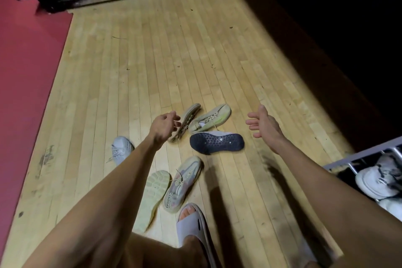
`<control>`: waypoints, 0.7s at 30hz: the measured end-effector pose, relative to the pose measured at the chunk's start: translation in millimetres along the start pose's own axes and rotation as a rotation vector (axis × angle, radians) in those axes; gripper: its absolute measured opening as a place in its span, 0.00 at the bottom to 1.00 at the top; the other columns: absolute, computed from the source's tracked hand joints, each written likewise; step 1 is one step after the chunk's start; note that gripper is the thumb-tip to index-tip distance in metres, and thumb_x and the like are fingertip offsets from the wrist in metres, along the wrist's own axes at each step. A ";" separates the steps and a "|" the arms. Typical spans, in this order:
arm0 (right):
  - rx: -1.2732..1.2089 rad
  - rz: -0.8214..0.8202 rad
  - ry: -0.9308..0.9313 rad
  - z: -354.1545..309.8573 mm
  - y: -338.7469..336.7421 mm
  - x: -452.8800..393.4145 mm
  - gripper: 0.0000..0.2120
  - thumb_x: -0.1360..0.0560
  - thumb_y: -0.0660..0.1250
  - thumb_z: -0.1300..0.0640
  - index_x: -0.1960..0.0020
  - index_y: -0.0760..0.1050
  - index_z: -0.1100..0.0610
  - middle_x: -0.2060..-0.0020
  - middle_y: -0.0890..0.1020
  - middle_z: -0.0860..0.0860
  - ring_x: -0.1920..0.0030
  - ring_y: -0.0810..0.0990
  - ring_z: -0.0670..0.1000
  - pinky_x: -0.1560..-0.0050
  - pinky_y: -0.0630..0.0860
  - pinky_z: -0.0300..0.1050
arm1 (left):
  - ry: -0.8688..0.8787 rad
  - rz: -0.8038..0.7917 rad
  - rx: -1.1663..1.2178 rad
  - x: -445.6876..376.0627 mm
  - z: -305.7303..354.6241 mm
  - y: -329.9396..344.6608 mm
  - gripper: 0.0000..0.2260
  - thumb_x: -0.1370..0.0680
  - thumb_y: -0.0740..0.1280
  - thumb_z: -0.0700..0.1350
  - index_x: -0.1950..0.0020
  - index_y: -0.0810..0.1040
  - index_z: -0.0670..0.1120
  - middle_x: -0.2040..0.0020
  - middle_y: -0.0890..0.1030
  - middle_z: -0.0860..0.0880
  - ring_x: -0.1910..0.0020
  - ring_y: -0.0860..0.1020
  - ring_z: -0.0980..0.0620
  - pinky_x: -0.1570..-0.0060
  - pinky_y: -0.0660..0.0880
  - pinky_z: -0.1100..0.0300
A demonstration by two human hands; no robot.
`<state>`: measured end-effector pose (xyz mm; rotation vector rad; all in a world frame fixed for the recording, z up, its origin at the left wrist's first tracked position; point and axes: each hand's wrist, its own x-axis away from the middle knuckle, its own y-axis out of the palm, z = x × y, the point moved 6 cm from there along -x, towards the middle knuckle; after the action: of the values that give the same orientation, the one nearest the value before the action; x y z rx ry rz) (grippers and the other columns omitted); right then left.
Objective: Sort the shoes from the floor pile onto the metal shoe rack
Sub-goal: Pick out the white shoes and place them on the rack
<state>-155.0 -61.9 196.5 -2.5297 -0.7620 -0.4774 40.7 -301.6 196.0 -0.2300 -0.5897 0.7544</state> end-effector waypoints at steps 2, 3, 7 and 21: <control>0.009 -0.011 -0.001 0.7 5.3 1.2 0.30 0.17 0.43 0.41 0.33 0.74 0.58 0.42 0.81 0.56 0.43 0.79 0.55 0.49 0.73 0.47 | -0.001 -0.008 -0.003 1.1 -0.2 -0.6 0.20 0.16 0.52 0.53 0.40 0.78 0.41 0.46 0.82 0.42 0.48 0.79 0.44 0.51 0.75 0.53; 0.019 -0.019 0.001 1.8 8.5 1.6 0.30 0.17 0.43 0.41 0.34 0.74 0.58 0.42 0.81 0.56 0.43 0.78 0.54 0.48 0.74 0.48 | 0.002 -0.017 -0.004 2.1 0.2 0.9 0.21 0.16 0.52 0.53 0.40 0.78 0.41 0.46 0.81 0.42 0.49 0.78 0.44 0.51 0.75 0.54; 0.103 -0.029 -0.001 4.0 13.4 0.0 0.29 0.18 0.44 0.39 0.37 0.77 0.55 0.43 0.82 0.54 0.45 0.79 0.53 0.35 0.73 0.56 | -0.007 -0.044 0.005 3.1 -4.2 12.2 0.19 0.16 0.52 0.52 0.46 0.78 0.43 0.51 0.80 0.43 0.53 0.76 0.47 0.54 0.72 0.55; 0.099 -0.092 0.126 73.1 55.5 -96.9 0.35 0.22 0.43 0.34 0.34 0.75 0.54 0.37 0.79 0.53 0.37 0.76 0.54 0.33 0.70 0.58 | -0.254 0.032 0.081 -94.4 -77.5 103.4 0.22 0.19 0.56 0.53 0.35 0.76 0.40 0.37 0.78 0.37 0.38 0.75 0.37 0.35 0.71 0.43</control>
<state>-184.6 -107.4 74.6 -2.3571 -0.8351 -0.6085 -28.5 -293.1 51.9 -0.0682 -0.7955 0.8437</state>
